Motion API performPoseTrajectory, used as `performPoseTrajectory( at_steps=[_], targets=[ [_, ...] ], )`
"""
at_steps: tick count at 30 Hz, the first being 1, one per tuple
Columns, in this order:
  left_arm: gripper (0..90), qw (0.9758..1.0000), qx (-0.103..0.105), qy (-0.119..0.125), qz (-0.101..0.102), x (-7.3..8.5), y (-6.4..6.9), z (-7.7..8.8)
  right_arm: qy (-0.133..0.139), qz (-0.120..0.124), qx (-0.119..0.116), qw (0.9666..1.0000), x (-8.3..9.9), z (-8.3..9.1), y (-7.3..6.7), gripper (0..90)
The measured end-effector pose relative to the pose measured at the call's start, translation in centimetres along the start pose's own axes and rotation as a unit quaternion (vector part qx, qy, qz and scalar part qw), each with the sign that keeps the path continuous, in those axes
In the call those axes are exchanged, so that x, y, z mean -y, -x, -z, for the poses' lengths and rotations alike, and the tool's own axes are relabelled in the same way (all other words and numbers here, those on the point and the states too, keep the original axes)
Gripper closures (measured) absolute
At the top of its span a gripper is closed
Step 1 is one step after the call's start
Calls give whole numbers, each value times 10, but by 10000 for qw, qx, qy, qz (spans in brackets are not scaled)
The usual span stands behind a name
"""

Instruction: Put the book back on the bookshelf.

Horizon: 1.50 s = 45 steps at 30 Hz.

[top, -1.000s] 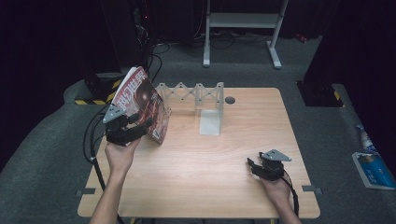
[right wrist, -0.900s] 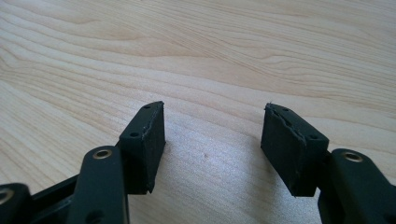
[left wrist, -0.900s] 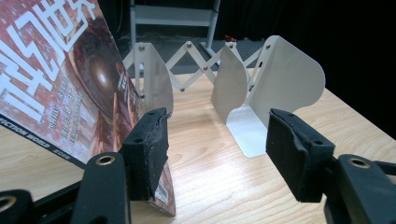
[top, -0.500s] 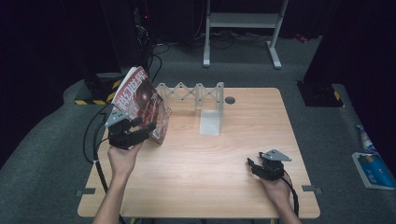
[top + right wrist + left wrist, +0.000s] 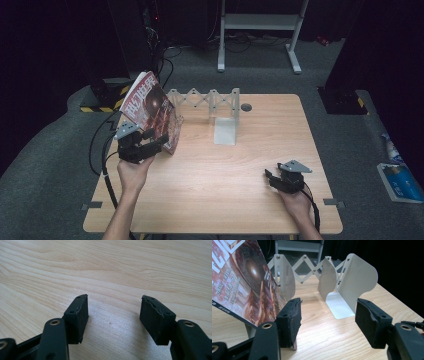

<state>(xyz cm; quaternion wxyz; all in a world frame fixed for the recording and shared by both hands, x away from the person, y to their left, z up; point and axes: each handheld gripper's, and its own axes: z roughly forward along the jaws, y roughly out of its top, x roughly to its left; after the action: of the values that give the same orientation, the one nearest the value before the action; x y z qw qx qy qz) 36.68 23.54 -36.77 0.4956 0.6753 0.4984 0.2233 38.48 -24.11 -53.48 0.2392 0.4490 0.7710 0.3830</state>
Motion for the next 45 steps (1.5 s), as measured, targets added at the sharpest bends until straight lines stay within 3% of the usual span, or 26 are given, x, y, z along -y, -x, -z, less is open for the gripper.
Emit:
performPoseTrajectory(
  at_steps=[19,45],
  targets=[
    [369,9999,162,-31,-22,8,9,-3,5,14,7,10000,0,0,0,398],
    [358,9989,383,-261,21,30,12,-15,0,-5,1,10000,0,0,0,398]
  ],
)
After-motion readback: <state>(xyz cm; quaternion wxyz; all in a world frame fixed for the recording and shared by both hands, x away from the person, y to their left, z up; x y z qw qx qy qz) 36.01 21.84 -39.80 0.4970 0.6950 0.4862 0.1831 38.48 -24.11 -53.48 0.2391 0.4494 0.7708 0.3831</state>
